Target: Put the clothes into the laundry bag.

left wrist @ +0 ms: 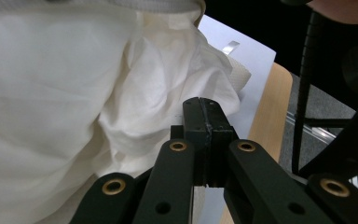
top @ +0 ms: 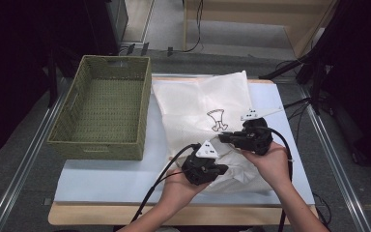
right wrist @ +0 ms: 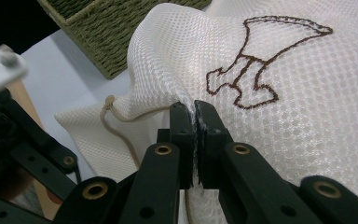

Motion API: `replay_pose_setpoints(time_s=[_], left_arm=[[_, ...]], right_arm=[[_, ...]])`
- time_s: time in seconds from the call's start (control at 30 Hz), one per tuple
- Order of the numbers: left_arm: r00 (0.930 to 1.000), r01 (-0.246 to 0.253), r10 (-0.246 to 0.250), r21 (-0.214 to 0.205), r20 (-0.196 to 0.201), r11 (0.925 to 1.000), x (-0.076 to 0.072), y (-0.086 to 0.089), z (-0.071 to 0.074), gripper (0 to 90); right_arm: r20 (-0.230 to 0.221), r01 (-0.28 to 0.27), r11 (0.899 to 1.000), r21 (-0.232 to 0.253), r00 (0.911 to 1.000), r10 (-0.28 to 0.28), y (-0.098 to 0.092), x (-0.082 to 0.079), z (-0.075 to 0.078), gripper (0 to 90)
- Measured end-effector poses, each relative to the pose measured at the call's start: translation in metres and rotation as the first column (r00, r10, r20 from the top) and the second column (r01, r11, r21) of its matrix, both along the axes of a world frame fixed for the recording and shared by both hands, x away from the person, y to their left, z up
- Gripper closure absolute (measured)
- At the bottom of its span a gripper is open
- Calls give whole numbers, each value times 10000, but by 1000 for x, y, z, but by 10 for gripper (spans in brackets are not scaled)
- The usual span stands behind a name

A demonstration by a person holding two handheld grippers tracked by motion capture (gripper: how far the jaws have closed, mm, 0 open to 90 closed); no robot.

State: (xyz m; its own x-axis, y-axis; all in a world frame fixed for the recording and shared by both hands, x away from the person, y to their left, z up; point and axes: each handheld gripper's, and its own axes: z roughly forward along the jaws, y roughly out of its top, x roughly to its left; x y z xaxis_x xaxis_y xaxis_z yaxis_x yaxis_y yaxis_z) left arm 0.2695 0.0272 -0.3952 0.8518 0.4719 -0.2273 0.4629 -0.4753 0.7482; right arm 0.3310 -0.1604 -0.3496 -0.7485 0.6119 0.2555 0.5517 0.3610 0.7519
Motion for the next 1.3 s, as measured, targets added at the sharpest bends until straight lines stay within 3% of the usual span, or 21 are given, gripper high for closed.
replay_pose_setpoints(time_s=[0.07, 0.2, 0.3, 0.37, 0.43, 0.57, 0.73, 0.9, 0.93, 1.03, 1.1, 1.3], left_arm=[[10000, -74, 74, -31, -32, 10000, 0, -5, -6, 900], [9996, -256, 251, 376, 149, 9990, 4, -15, -17, 900], [9971, -683, 662, 603, 363, 9958, 15, -20, -26, 900], [9937, -1048, 1025, 532, 444, 9931, 20, -21, -30, 900], [9891, -1304, 1256, 608, 770, 9896, 26, -22, -31, 900], [9834, -1665, 1597, 796, 855, 9828, 37, -20, -32, 900], [9713, -2137, 2022, 860, 1255, 9731, 49, -19, -32, 900], [9513, -2865, 2755, 665, 1384, 9558, 66, -13, -28, 900], [9441, -3088, 2986, 577, 1395, 9494, 70, -11, -27, 900], [9373, -3298, 3204, 518, 1369, 9426, 76, -8, -25, 900], [9395, -3281, 3204, 492, 1214, 9434, 77, -6, -25, 900], [9662, -2550, 2525, 477, 527, 9658, 72, 1, -26, 900]], right_arm=[[17, -9, 10000, 3, 10000, 9, -1, 0, 0, 875], [14, -13, 10000, -11, 10000, 13, -1, -2, 0, 874], [9, 12, 10000, -34, 10000, -12, 0, -2, 0, 874], [-26, 33, 10000, 27, 10000, -33, -1, -2, 0, 875], [-53, 62, 10000, 50, 10000, -61, -1, -2, -1, 874], [-102, 101, 9999, 63, 9999, -100, -3, -2, -3, 874], [-127, 175, 9998, -6, 9998, -175, -4, -3, -4, 875], [-277, 89, 9999, -106, 9996, -92, -2, -3, -7, 879], [-321, 88, 9998, -152, 9994, -93, -2, -3, -8, 880], [-355, 29, 9998, -216, 9994, -36, 1, -3, -11, 879], [-317, 18, 9998, -205, 9995, -25, 2, -3, -12, 879], [-438, 124, 9995, -306, 9989, -137, 0, 3, -19, 879]])
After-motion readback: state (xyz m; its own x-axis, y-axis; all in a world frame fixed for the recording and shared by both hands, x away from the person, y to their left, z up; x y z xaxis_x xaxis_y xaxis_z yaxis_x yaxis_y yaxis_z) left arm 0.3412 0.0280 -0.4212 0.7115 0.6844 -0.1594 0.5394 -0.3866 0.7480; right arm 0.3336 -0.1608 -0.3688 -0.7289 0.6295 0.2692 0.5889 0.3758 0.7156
